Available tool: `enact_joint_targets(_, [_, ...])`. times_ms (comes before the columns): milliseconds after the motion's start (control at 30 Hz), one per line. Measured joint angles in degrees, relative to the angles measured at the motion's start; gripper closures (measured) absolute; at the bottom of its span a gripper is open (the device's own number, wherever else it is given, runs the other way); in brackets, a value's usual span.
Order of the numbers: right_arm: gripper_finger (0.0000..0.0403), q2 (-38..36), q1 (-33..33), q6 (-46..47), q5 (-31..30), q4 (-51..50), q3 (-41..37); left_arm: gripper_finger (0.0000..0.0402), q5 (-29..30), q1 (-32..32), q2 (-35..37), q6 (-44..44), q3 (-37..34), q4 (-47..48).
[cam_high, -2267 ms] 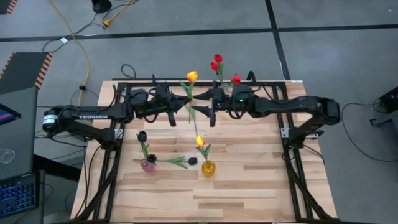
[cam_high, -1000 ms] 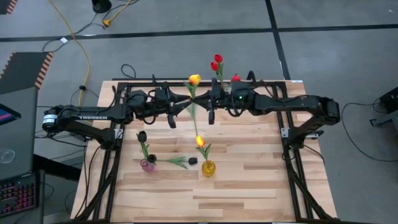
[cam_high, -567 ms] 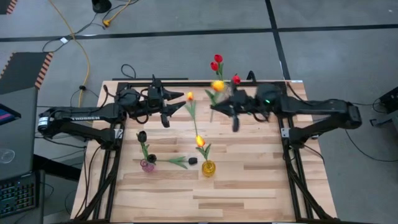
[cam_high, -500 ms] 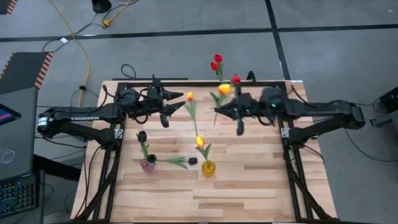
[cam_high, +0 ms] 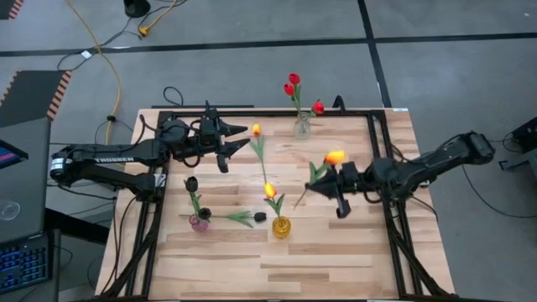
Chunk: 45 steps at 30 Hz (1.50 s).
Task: Sort flowers into vase by color
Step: Put the left yellow flower into the yellow vase
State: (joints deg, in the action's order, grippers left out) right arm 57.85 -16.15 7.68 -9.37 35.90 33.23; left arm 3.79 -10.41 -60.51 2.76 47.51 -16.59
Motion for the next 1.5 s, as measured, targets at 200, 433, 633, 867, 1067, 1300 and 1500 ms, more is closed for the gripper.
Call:
enact_joint_targets(200, [0.0375, 6.5, -4.6, -1.7, 0.0, 8.5, -1.2, 0.0236, 0.0, 0.0, 0.0, 0.0, 0.0, 0.2])
enact_joint_targets(433, [0.0375, 14.5, -5.6, -2.1, 0.0, 16.7, -1.2, 0.0236, 0.0, 0.0, 0.0, 1.6, 0.0, 0.4])
enact_joint_targets(633, [0.0375, 19.3, -5.6, -2.9, 0.0, 20.5, -1.2, 0.0236, 0.0, 0.0, 0.0, 2.4, 0.0, 0.5])
enact_joint_targets(867, [0.0373, 21.1, -5.6, -4.7, 0.0, 21.9, -1.2, 0.0236, 0.0, 0.0, -0.1, 2.6, 0.0, 0.7])
enact_joint_targets(1067, [0.0376, 20.3, -5.6, -6.2, 0.2, 22.1, -1.2, 0.0236, 0.0, 0.0, -0.3, 2.6, 0.0, 0.8])
enact_joint_targets(1300, [0.0376, 18.7, -5.6, -7.6, 0.2, 21.6, -1.2, 0.0236, 0.0, 0.0, -0.3, 2.6, 0.0, 1.0])
enact_joint_targets(1500, [0.0373, 19.0, -5.6, -7.7, 0.2, 19.2, -1.2, 0.0236, 0.0, 0.0, -0.3, 2.6, 0.0, 1.0])
